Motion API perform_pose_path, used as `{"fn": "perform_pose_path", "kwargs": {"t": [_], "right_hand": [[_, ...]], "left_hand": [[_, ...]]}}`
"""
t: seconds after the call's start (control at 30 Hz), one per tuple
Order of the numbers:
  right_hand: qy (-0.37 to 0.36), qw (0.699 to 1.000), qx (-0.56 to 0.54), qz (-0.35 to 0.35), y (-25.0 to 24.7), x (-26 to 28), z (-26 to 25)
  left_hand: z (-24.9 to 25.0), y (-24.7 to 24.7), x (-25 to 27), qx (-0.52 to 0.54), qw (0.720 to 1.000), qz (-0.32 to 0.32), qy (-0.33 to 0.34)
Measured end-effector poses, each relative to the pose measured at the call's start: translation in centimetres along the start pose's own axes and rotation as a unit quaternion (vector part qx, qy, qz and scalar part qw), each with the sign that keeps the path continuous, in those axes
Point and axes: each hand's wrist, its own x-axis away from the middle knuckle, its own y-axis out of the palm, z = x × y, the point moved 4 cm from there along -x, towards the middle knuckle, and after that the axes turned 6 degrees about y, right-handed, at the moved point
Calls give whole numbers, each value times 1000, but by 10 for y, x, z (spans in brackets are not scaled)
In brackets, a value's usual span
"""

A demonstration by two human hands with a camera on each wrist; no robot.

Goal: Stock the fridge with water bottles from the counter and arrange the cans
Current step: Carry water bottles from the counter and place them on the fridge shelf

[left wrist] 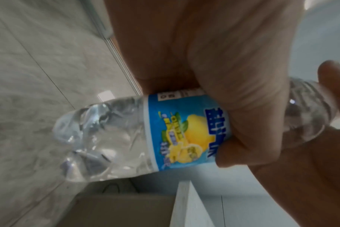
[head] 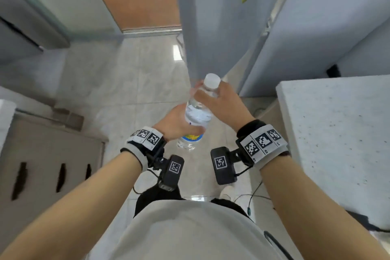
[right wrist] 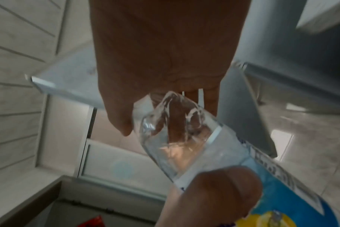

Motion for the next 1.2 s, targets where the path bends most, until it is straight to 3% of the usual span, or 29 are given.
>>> {"fn": "perform_pose_path", "kwargs": {"t": [0.13,0.3,0.5,0.8,1.2], "right_hand": [[-27,998,31,-51,88,-60,-49],[-54,996,30,-66,180,-131,-105],[-67,997,8,-30,225,-200,-153],[-26,994,-56,90,172,-310,-176],[51,938,-173,295,65,-477,-148]], "left_hand": [[-34,-98,11,11,997,76,-12],[-74,-216,8,23,992,123,-14],[-83,-314,-22,64,984,163,9],[-61,-399,-144,149,974,161,50],[-5,-437,-393,81,995,5,57]]}}
